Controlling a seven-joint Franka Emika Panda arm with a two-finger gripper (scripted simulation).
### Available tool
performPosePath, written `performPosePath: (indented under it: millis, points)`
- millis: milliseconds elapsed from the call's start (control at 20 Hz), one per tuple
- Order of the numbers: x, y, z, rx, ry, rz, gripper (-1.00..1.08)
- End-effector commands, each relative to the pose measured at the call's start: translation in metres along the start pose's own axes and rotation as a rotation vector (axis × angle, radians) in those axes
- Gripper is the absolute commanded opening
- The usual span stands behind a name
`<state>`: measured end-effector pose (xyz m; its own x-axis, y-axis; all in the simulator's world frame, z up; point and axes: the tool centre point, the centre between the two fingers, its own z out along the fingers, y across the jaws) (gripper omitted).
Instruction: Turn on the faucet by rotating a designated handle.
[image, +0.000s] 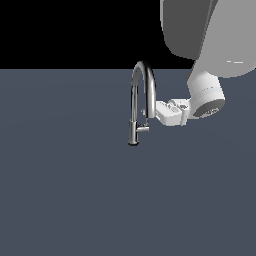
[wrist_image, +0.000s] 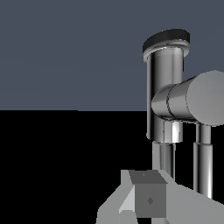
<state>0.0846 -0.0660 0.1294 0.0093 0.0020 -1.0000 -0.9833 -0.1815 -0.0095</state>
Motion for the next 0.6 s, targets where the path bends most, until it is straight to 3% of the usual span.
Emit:
performPosePath:
  millis: [0, 550]
  points:
    - [-0.001, 0.004, 0.0, 0.0, 0.0, 0.0, -1.0]
    - [-0.006, 0.022, 0.0, 0.0, 0.0, 0.0, -1.0]
